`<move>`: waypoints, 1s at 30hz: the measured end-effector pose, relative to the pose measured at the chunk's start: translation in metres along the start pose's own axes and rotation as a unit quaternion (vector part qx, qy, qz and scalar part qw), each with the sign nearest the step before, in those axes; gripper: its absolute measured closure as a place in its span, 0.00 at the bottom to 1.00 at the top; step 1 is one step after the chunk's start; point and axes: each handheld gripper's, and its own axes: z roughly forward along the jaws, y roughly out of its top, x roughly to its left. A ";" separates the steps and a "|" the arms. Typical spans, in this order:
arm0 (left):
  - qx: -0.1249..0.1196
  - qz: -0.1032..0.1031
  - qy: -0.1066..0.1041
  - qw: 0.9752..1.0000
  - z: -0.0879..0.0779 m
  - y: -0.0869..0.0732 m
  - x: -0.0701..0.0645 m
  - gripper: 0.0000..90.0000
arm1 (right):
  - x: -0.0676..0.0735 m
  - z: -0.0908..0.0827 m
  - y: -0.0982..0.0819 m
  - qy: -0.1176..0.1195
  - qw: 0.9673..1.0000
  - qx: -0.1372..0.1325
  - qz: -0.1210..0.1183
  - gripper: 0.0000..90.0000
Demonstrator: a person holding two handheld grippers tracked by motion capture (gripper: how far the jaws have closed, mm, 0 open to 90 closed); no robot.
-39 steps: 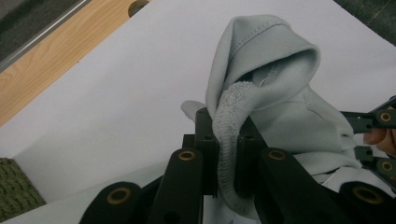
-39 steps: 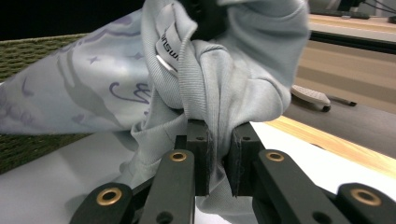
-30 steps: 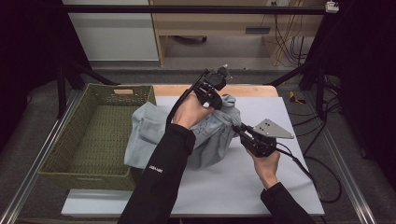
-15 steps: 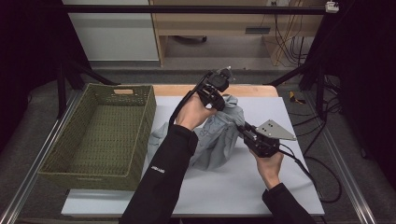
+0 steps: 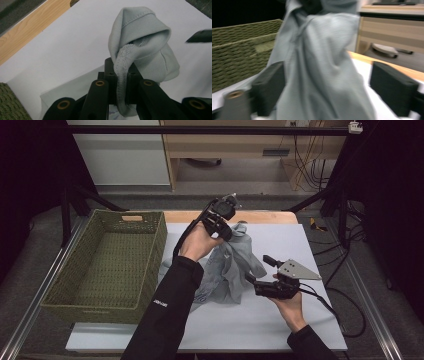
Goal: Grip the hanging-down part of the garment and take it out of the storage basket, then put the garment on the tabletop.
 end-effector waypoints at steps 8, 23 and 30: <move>-0.006 0.006 -0.010 1.000 0.002 -0.010 0.001 0.91 | -0.012 -0.029 -0.003 -0.024 0.999 -0.025 0.025 0.01; -0.005 0.034 -0.012 0.999 0.021 -0.028 0.000 0.90 | -0.026 -0.050 -0.025 -0.041 0.999 -0.022 0.028 0.01; 0.008 0.039 -0.018 0.999 0.041 -0.041 -0.003 0.90 | -0.026 -0.051 -0.030 -0.041 0.998 -0.019 0.033 0.01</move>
